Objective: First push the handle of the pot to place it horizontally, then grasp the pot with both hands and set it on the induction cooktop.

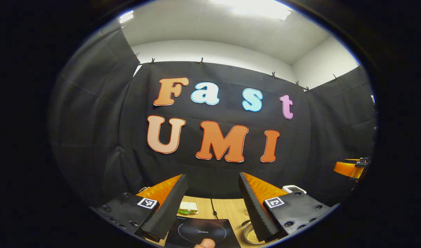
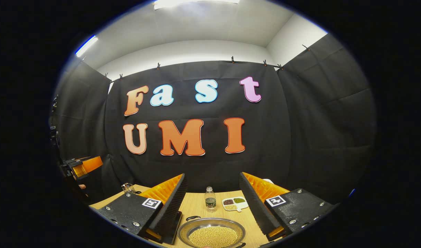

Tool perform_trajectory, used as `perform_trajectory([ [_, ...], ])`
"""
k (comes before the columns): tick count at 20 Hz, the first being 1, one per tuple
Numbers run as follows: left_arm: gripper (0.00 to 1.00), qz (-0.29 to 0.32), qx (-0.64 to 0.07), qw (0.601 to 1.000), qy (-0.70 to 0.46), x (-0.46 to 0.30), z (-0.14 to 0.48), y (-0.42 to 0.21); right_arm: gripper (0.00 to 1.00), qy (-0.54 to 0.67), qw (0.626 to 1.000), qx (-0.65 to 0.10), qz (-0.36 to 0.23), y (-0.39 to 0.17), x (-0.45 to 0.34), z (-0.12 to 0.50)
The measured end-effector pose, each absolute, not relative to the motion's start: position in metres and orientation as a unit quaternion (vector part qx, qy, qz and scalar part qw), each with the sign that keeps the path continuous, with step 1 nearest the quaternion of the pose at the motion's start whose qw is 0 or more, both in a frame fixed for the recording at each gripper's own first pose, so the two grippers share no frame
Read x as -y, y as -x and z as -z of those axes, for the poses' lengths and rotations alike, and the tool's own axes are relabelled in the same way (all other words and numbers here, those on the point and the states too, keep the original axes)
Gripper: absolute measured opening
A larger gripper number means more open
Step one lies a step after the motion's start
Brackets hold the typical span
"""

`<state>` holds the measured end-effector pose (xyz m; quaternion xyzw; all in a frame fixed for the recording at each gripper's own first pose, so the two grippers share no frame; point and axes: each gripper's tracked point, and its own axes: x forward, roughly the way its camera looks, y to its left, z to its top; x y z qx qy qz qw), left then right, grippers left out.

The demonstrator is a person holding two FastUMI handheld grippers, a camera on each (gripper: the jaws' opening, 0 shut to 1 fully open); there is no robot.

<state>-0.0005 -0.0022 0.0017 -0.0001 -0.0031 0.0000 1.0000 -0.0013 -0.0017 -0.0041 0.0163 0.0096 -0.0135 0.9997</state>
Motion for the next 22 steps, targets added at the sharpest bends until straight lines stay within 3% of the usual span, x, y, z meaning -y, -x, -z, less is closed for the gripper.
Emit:
perform_trajectory([
  [3,0.96,-0.001,0.001,1.000,-0.002,0.003,-0.001,0.000,0.94,-0.009,1.000,-0.011,0.014,0.001,0.002,0.005],
  [4,0.98,-0.004,0.001,1.000,-0.002,0.002,0.000,0.000,1.00,-0.008,1.000,-0.011,0.015,0.001,0.002,0.004],
  [5,0.97,-0.005,0.000,1.000,-0.002,0.002,0.000,0.000,0.95,-0.008,1.000,-0.011,0.014,0.001,0.001,0.005],
  [11,0.98,-0.007,0.003,1.000,-0.003,0.001,-0.002,0.001,0.91,-0.006,1.000,-0.015,0.012,0.000,-0.001,0.006],
  [17,0.98,-0.005,0.000,1.000,-0.001,0.002,0.000,0.002,0.70,-0.005,1.000,-0.019,0.007,-0.004,-0.006,0.012],
  [18,0.98,-0.006,0.001,1.000,-0.001,0.001,-0.001,0.002,0.60,-0.005,1.000,-0.020,0.007,-0.002,-0.004,0.013],
  [19,0.98,-0.008,0.002,1.000,0.000,0.000,-0.002,0.002,0.61,-0.005,1.000,-0.022,0.009,-0.002,-0.003,0.015],
  [22,0.98,-0.008,0.002,1.000,0.001,-0.002,0.000,0.005,0.44,0.012,0.999,-0.030,0.014,-0.004,-0.002,0.022],
])
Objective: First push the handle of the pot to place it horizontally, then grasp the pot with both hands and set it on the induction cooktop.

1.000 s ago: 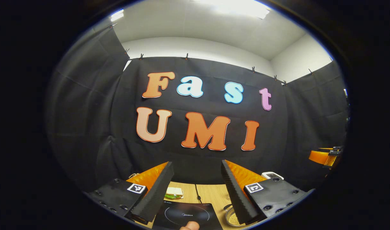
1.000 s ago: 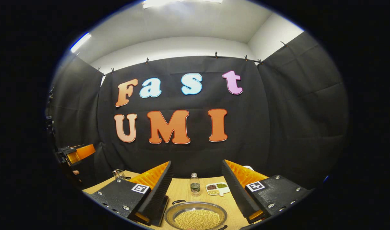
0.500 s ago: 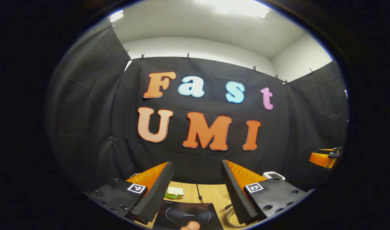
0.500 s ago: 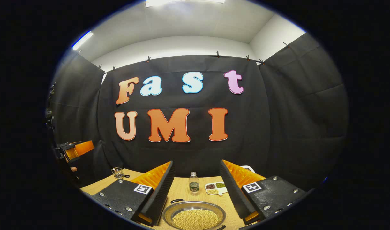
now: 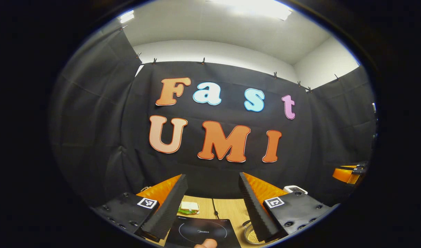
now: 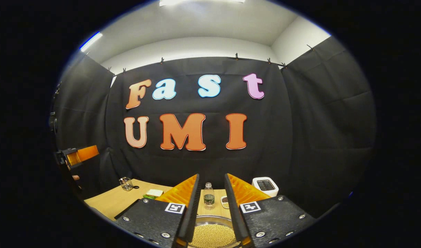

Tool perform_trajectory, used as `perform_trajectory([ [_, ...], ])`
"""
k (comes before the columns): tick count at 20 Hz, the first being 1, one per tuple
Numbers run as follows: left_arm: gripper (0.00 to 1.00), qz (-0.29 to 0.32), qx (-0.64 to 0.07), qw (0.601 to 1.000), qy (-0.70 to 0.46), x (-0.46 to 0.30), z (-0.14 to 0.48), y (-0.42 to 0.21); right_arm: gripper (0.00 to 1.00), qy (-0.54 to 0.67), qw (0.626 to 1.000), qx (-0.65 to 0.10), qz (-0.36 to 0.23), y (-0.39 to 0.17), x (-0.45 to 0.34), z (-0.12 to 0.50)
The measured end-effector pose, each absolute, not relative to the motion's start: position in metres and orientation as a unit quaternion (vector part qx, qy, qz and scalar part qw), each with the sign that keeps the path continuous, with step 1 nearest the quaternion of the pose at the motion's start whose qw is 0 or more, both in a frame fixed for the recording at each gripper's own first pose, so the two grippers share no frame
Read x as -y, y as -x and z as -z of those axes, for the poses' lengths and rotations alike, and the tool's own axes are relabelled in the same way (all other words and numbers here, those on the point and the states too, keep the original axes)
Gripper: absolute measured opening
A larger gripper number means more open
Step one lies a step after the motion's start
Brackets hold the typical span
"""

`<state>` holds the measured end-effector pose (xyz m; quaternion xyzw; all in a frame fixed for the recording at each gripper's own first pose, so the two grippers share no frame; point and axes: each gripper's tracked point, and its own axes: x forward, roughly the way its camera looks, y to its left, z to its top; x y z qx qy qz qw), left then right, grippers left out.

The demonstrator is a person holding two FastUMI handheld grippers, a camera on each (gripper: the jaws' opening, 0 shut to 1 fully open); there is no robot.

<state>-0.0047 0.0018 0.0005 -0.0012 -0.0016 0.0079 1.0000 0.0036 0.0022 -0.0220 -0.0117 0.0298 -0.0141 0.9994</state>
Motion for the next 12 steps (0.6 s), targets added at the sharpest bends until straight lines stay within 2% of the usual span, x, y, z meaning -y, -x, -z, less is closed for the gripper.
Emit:
perform_trajectory([
  [2,0.98,-0.006,-0.001,1.000,0.001,-0.001,0.000,0.004,0.34,0.023,0.999,-0.037,0.013,-0.003,-0.005,0.028],
  [3,0.98,-0.006,-0.001,1.000,0.001,-0.002,0.001,0.005,0.36,0.025,0.999,-0.040,0.011,-0.004,-0.007,0.032],
  [4,0.98,-0.007,-0.001,1.000,0.002,-0.003,0.000,0.004,0.26,0.027,0.999,-0.044,0.008,-0.004,-0.007,0.035],
  [12,0.98,-0.008,-0.007,1.000,0.007,-0.008,0.006,0.003,0.00,0.017,0.996,-0.083,0.014,-0.006,0.000,0.079],
])
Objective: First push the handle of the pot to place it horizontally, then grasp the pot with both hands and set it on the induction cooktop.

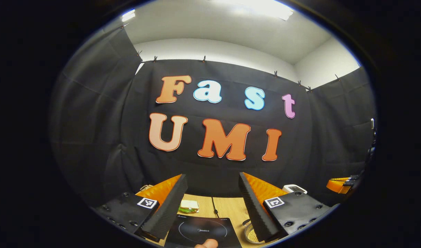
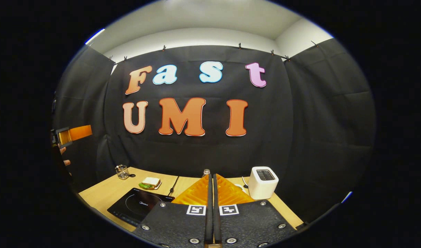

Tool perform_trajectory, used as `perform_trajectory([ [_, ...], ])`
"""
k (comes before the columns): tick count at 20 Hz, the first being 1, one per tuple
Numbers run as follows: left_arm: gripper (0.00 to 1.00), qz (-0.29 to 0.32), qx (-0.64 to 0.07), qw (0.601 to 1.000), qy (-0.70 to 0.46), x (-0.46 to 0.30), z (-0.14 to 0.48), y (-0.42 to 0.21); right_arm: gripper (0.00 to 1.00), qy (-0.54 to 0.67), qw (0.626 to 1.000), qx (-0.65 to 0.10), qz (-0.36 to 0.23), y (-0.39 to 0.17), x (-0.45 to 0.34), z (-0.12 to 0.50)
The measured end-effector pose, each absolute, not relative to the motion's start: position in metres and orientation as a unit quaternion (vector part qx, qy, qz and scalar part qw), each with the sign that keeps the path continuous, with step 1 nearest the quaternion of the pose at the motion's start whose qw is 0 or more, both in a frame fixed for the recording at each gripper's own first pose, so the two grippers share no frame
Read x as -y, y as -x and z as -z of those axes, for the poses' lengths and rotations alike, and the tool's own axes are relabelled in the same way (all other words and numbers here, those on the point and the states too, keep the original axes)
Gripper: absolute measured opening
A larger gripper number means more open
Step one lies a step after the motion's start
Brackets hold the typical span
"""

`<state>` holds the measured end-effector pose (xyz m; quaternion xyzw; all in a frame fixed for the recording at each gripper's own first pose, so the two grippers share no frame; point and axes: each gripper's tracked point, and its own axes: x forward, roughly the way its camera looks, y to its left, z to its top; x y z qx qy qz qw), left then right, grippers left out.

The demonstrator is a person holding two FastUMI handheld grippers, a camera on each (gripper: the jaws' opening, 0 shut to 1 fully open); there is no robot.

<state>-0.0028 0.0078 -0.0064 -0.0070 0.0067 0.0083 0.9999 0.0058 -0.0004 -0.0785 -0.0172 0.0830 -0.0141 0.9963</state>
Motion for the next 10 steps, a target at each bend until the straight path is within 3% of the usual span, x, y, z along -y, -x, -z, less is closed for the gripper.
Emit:
perform_trajectory([
  [10,0.98,-0.014,-0.009,1.000,-0.001,-0.014,0.011,0.000,0.00,-0.001,0.989,-0.142,0.025,0.013,0.015,0.144],
])
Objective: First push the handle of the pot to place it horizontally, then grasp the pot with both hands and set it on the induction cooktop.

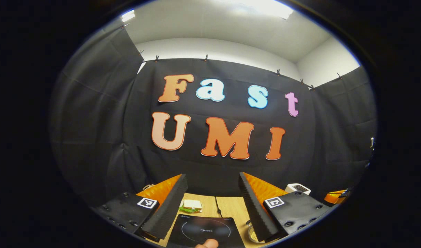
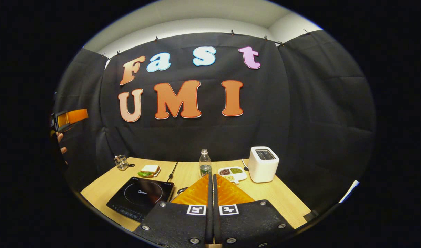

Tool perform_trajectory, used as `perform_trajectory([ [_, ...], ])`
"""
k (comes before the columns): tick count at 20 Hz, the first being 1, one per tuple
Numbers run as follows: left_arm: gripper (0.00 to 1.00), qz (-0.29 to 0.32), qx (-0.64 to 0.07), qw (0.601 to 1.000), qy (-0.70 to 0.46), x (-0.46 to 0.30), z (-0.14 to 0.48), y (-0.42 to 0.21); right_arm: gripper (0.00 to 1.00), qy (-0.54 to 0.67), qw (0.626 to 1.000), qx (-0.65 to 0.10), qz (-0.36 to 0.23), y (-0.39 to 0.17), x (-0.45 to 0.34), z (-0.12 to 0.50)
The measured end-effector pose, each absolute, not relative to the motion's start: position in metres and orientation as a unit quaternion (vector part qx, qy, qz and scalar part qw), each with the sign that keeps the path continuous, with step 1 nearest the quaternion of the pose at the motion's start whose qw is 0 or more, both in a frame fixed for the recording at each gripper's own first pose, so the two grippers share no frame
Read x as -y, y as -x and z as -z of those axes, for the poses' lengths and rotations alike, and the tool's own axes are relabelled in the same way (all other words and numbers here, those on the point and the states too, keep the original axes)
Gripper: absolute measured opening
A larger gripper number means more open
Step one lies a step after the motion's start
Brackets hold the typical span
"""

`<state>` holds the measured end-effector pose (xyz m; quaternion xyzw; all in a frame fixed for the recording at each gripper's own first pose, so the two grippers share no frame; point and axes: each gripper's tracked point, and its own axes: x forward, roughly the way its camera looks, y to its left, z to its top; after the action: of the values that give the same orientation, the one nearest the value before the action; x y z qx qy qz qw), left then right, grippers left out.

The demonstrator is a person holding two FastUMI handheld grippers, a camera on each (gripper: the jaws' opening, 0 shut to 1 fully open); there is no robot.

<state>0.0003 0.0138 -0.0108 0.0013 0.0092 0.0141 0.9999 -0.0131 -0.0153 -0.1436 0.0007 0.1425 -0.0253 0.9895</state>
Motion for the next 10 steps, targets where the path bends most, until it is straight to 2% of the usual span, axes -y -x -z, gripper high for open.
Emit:
perform_trajectory([
  [10,0.98,-0.008,-0.011,1.000,0.000,-0.017,0.013,0.001,0.00,-0.001,0.972,-0.232,0.036,0.042,0.031,0.220],
])
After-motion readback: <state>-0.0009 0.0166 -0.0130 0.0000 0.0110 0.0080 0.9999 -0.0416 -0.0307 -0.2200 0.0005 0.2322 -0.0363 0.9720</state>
